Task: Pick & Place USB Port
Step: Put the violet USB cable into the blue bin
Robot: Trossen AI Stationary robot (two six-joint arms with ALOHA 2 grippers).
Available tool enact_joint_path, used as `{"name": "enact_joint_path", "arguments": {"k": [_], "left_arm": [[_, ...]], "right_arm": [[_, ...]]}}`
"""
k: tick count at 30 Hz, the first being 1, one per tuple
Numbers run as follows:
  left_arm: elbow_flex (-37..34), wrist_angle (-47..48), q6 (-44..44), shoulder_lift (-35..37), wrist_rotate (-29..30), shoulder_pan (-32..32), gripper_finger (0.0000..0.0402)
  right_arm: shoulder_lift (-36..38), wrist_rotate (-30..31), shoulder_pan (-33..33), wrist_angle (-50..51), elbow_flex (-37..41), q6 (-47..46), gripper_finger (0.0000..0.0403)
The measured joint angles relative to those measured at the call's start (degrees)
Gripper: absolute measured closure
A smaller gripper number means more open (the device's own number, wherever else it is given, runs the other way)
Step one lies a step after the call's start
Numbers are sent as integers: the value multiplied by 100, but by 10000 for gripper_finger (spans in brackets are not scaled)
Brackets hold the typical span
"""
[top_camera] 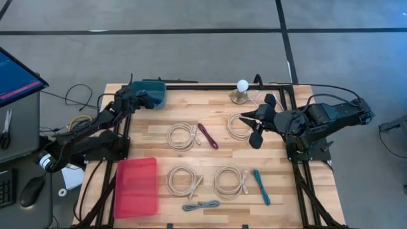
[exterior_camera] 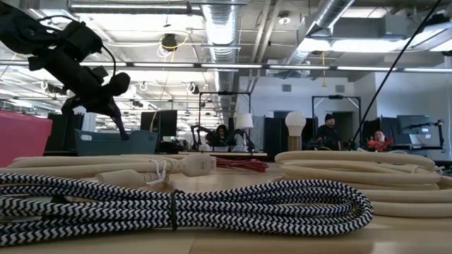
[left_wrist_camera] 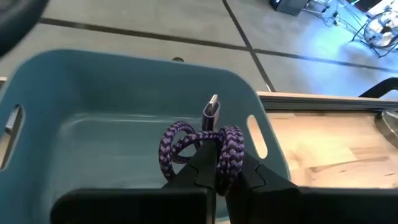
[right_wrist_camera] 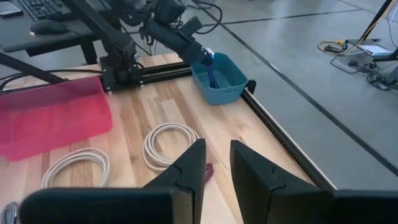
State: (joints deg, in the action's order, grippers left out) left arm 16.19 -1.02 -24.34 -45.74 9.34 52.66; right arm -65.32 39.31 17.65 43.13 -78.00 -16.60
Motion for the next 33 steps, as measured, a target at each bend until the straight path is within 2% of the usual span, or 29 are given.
{"name": "enact_joint_path", "arguments": {"k": [6, 13, 26, 33], "left_arm": [[0, -120, -16, -370, -11, 0, 391], [0, -198, -25, -504, 74, 0, 356], [0, -359, -23, -473, 8, -2, 246], [9, -503, 331, -145, -17, -4, 247]], "right_arm": [[0, -7, 0, 0, 0, 0, 337], [0, -24, -2, 0, 0, 0, 337], [0, -26, -2, 2, 0, 0, 337], [13, -28, -2, 33, 0, 2, 337]]}}
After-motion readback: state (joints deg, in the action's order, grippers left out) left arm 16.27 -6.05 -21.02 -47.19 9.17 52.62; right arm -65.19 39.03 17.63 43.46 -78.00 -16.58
